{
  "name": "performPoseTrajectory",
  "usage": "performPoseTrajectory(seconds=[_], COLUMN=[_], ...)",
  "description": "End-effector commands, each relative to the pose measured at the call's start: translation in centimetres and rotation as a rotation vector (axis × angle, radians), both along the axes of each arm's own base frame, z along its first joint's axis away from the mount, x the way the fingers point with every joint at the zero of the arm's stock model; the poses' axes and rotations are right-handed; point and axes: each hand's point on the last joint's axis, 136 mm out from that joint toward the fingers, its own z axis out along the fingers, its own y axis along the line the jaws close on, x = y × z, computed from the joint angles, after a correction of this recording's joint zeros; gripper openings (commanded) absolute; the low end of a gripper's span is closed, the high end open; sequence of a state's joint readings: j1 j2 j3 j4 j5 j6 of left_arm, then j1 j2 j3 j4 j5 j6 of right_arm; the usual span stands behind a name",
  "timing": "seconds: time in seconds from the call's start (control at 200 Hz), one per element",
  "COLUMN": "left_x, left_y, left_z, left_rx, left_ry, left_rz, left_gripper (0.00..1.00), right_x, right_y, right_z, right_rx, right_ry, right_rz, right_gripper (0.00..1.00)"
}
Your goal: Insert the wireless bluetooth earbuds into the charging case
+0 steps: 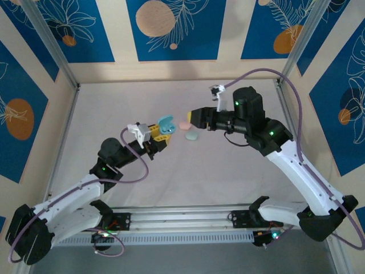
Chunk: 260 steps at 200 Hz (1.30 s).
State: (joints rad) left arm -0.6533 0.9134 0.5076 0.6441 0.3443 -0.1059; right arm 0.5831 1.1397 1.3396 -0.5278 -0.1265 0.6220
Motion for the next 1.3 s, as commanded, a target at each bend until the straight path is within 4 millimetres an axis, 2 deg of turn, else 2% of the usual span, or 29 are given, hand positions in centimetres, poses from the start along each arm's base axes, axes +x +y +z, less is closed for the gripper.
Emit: performPoseTrajectory(seconds=[0.0, 0.08, 0.15, 0.23, 0.325, 0.445, 0.565, 0.72, 0.865, 1.045, 1.296], left_x=[-0.5, -1.1, -1.5, -1.9, -2.6, -3.2, -3.8, -4.5, -5.0, -5.2, -5.1], left_y=[0.7, 1.2, 1.7, 2.1, 2.5, 2.9, 3.3, 3.9, 4.6, 4.8, 4.7], left_z=[2.2, 3.2, 3.9, 4.5, 5.6, 6.4, 7.2, 7.9, 8.4, 8.4, 8.1], left_rx=[-0.025, -0.03, -0.033, -0.031, -0.04, -0.049, -0.057, -0.046, -0.045, -0.042, -0.039], left_ry=[-0.031, -0.046, -0.057, -0.068, -0.088, -0.105, -0.12, -0.131, -0.148, -0.155, -0.15], left_rz=[0.022, 0.027, 0.036, 0.04, 0.034, 0.033, 0.035, 0.037, 0.052, 0.058, 0.058], left_gripper=[0.3, 0.3, 0.3, 0.3, 0.3, 0.3, 0.3, 0.3, 0.3, 0.3, 0.31], right_x=[3.7, 4.8, 5.4, 6.0, 6.4, 7.0, 7.6, 8.2, 7.6, 7.2, 6.7], right_y=[-2.9, -3.2, -2.0, 0.0, 2.8, 6.5, 9.4, 12.7, 14.9, 15.8, 16.4], right_z=[-7.1, -11.3, -14.2, -17.1, -19.5, -22.6, -26.2, -28.4, -29.8, -32.1, -34.1], right_rx=[-0.05, -0.042, -0.04, -0.052, -0.107, -0.26, -0.418, -0.54, -0.616, -0.741, -0.843], right_ry=[0.186, 0.3, 0.349, 0.407, 0.454, 0.455, 0.44, 0.355, 0.284, 0.228, 0.181], right_rz=[-0.154, -0.155, -0.09, 0.013, 0.153, 0.294, 0.392, 0.497, 0.591, 0.655, 0.702], right_gripper=[0.46, 0.44, 0.44, 0.44, 0.43, 0.43, 0.41, 0.42, 0.42, 0.43, 0.44])
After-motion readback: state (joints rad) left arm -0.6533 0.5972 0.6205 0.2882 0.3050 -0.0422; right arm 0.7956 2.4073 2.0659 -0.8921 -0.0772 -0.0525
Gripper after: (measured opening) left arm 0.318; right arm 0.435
